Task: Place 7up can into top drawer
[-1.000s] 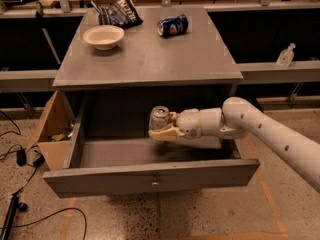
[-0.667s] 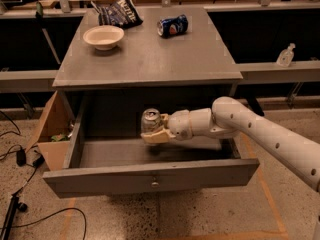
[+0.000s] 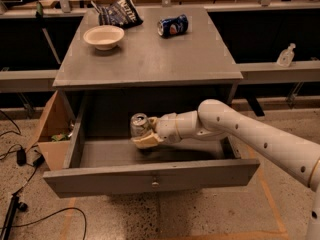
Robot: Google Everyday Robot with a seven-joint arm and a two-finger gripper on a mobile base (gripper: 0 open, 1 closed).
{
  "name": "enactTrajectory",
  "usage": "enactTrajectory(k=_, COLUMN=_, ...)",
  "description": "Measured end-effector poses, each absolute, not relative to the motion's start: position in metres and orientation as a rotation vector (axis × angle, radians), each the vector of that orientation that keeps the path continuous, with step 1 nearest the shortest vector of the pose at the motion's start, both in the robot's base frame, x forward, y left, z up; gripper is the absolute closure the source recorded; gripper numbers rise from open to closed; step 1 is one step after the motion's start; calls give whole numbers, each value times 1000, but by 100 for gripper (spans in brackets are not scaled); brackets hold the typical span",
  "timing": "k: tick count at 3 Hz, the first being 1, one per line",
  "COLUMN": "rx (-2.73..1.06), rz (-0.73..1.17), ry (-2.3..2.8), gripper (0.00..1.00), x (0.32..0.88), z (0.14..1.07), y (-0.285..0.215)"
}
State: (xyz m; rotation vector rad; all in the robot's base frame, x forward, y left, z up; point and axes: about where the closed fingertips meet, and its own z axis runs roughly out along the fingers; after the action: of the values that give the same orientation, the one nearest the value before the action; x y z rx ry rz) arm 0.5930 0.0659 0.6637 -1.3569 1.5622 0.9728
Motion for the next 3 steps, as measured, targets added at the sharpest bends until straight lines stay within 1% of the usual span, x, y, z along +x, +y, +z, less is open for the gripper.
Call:
enactTrajectory(k=2, rx=-1411, rz=869, ry=1510, gripper=35, x=598, z=650, y=88)
enactTrajectory(k=3, rx=-1418, rz=861, ry=1515, gripper=13, x=600, z=646, y=89)
